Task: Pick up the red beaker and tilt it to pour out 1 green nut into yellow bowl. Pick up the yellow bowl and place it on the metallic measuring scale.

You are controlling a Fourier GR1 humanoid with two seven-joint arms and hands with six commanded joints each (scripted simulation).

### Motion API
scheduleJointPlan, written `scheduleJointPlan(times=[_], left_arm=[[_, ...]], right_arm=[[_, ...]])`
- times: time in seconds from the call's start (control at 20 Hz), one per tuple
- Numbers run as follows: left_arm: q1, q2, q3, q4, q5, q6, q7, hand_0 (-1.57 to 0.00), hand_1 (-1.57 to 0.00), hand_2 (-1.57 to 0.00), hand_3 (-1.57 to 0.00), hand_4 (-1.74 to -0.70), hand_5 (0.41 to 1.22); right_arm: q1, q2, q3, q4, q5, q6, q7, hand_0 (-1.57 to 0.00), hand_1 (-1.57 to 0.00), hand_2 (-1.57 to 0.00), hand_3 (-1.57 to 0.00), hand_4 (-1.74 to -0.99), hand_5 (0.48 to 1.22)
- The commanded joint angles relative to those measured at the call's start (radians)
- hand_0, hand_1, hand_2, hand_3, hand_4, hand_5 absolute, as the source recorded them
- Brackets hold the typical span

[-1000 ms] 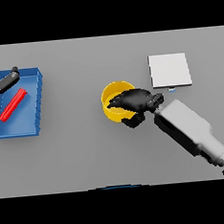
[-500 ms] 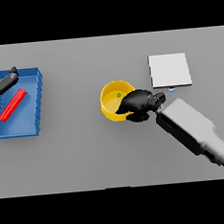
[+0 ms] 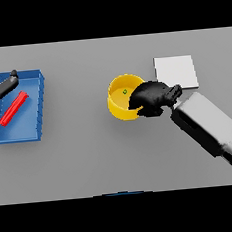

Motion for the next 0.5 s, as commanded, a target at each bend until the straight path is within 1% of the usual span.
scheduleJointPlan(times=[0.0, 0.05, 0.1, 0.2, 0.25, 0.35, 0.45], left_arm=[[-0.004, -0.007, -0.005, 0.006, -0.001, -0.003, 0.004, 0.0, 0.0, 0.0, 0.0, -0.8, 0.719], [-0.001, -0.003, -0.002, -0.004, 0.001, 0.0, 0.001, 0.0, 0.0, 0.0, 0.0, -0.8, 0.719], [-0.002, 0.005, 0.002, -0.003, 0.003, -0.005, 0.001, 0.0, 0.0, 0.0, 0.0, -0.8, 0.72], [-0.004, 0.0, 0.003, -0.004, 0.009, -0.006, 0.002, 0.0, 0.0, 0.0, 0.0, -0.8, 0.723], [-0.008, -0.001, 0.007, 0.007, 0.011, -0.009, -0.009, 0.0, 0.0, 0.0, 0.0, -0.81, 0.723], [-0.015, -0.003, 0.003, 0.014, 0.001, -0.005, -0.004, 0.0, 0.0, 0.0, 0.0, -0.8, 0.723], [-0.021, 0.006, 0.006, 0.016, -0.003, -0.009, -0.013, 0.0, 0.0, 0.0, 0.0, -0.8, 0.723]], right_arm=[[-0.01, -0.004, -0.01, -0.021, -0.007, 0.017, 0.031, -1.56, -1.55, -1.52, -1.36, -1.73, 1.217], [-0.006, -0.024, -0.019, -0.05, -0.013, 0.023, 0.033, -1.56, -1.56, -1.53, -1.35, -1.728, 1.218], [-0.017, -0.027, -0.031, -0.069, -0.024, 0.048, 0.066, -1.56, -1.56, -1.54, -1.34, -1.726, 1.219], [-0.024, -0.03, -0.046, -0.083, -0.035, 0.048, 0.102, -1.56, -1.56, -1.55, -1.29, -1.723, 1.219], [-0.019, -0.039, -0.053, -0.097, -0.046, 0.055, 0.113, -1.57, -1.57, -1.55, -1.26, -1.721, 1.219], [-0.005, -0.062, -0.065, -0.133, -0.069, 0.074, 0.128, -1.57, -1.57, -1.56, -1.25, -1.72, 1.219], [-0.012, -0.097, -0.066, -0.144, -0.061, 0.051, 0.1, -1.57, -1.57, -1.56, -1.24, -1.719, 1.22]])
